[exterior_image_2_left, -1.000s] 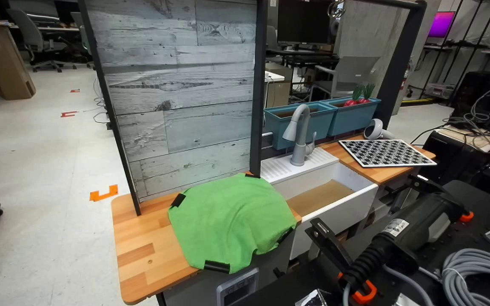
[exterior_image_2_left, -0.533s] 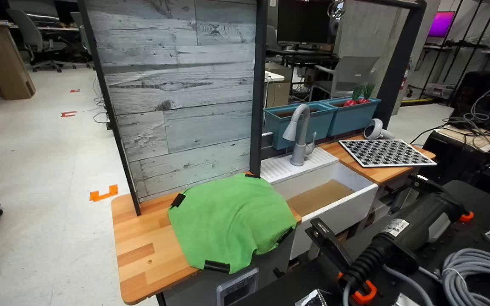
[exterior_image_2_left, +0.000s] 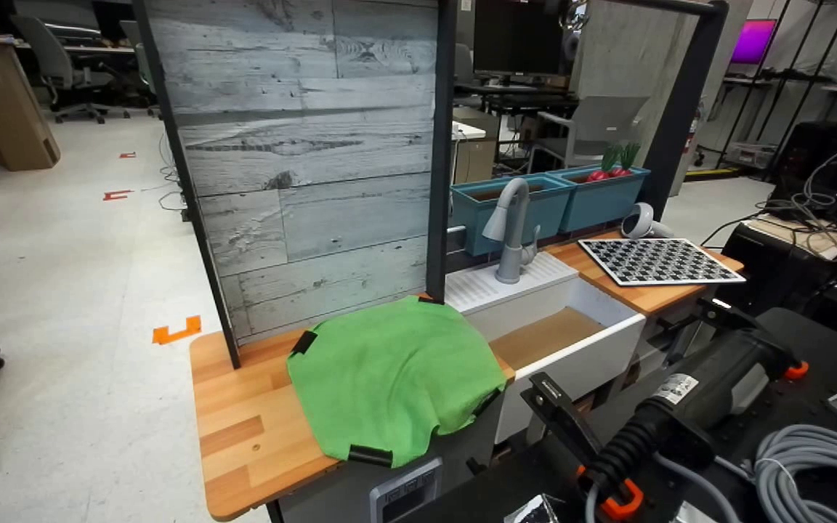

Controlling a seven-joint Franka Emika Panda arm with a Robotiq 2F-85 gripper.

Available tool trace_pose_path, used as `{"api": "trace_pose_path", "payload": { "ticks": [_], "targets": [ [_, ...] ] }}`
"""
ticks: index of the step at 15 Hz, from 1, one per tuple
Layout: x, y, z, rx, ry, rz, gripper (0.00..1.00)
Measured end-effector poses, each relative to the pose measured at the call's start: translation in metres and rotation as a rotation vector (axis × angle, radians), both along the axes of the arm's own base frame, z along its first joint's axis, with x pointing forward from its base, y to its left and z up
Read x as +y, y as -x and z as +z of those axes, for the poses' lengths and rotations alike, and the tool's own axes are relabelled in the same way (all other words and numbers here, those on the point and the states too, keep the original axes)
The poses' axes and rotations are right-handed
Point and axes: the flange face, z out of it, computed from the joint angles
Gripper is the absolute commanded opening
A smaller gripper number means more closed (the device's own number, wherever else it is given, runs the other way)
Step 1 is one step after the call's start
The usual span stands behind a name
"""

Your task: Fold the green towel

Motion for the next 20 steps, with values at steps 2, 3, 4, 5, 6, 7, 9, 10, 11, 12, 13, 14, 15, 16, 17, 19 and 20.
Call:
{"api": "trace_pose_path", "payload": {
  "ticks": [2,3,4,5,6,7,9,10,11,12,13,14,15,16,17,19,20],
  "targets": [
    [0.015,-0.021,-0.031,0.046,0.012,-0.009,1.0],
    [0.019,-0.029,-0.041,0.064,0.012,-0.01,1.0],
    [0.021,-0.034,-0.046,0.073,0.01,-0.011,1.0],
    [0.022,-0.037,-0.047,0.074,0.007,-0.011,1.0],
    [0.022,-0.039,-0.046,0.071,0.005,-0.011,1.0],
    [0.022,-0.039,-0.044,0.068,0.005,-0.011,1.0],
    [0.022,-0.039,-0.043,0.064,0.004,-0.011,1.0],
    [0.022,-0.04,-0.043,0.066,0.003,-0.021,1.0],
    [0.023,-0.04,-0.045,0.068,0.009,-0.041,1.0],
    [0.024,-0.042,-0.05,0.067,0.02,-0.068,1.0],
    [0.028,-0.046,-0.057,0.062,0.026,-0.094,1.0],
    [0.034,-0.051,-0.066,0.059,0.029,-0.112,1.0],
    [0.041,-0.057,-0.078,0.058,0.033,-0.129,1.0],
    [0.048,-0.064,-0.093,0.061,0.036,-0.145,1.0],
    [0.055,-0.072,-0.109,0.071,0.038,-0.159,1.0],
    [0.069,-0.086,-0.144,0.107,0.045,-0.174,1.0],
    [0.075,-0.094,-0.162,0.124,0.048,-0.179,1.0]
  ]
}}
